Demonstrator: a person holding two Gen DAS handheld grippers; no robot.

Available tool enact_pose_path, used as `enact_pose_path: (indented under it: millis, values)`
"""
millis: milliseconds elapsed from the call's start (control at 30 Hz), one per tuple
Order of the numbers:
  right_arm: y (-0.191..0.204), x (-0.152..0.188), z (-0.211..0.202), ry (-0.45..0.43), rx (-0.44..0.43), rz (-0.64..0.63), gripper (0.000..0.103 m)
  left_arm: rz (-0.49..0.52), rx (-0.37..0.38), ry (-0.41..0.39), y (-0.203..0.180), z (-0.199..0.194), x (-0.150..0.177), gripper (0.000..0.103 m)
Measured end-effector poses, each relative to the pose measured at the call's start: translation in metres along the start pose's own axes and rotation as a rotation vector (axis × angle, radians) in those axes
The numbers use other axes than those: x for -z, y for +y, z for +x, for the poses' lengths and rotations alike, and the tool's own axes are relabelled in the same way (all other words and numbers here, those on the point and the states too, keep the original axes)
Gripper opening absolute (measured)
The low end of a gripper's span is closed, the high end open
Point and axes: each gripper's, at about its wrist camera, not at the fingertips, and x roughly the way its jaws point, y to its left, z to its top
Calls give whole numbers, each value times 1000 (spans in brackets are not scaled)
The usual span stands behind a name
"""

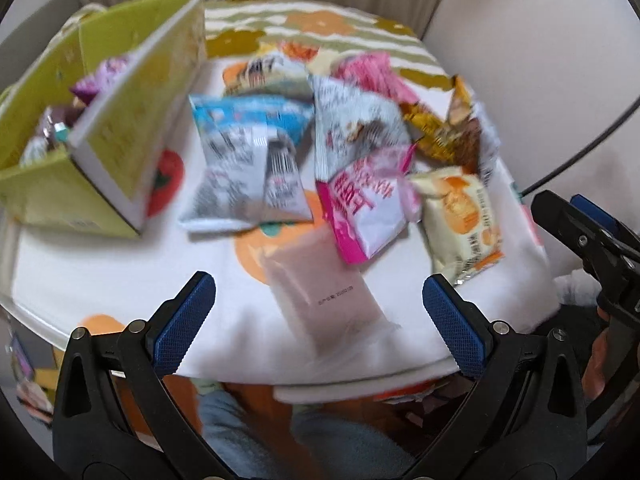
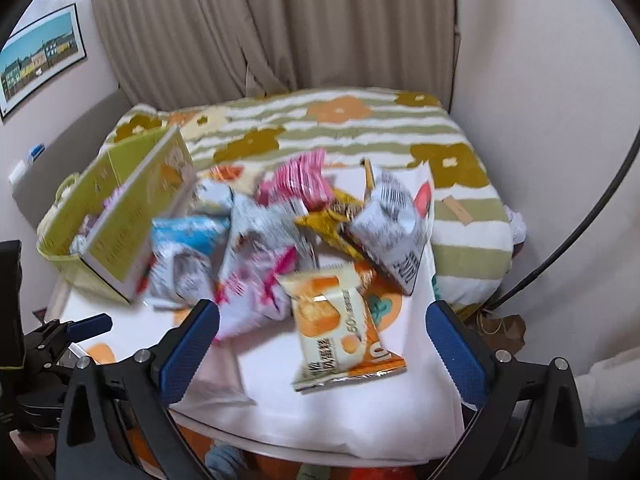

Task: Organize snacks
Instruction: 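Grasp the pink-wrapped cake with the left gripper while the right grasps the orange chiffon cake packet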

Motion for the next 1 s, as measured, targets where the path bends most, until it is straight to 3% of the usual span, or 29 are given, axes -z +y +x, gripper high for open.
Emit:
enact_pose_path:
  millis: [300,467,667,933,1000]
  values:
    - [-16,20,60,85,-26,-31,103,-62,-73,19,-8,56,20,102]
    - [-10,26,77,95,-6,-89,103,-66,-77,42,-12,73,28,83]
    - [-4,27,90,104,27,-153,103,-29,-80,35,-25,77,34,74]
    - [2,26,104,125,60,-201,102,-33,-48,61,-12,71,26,70]
    - [2,26,107,134,55,-198,98,-44,-47,65,-7,69,25,70]
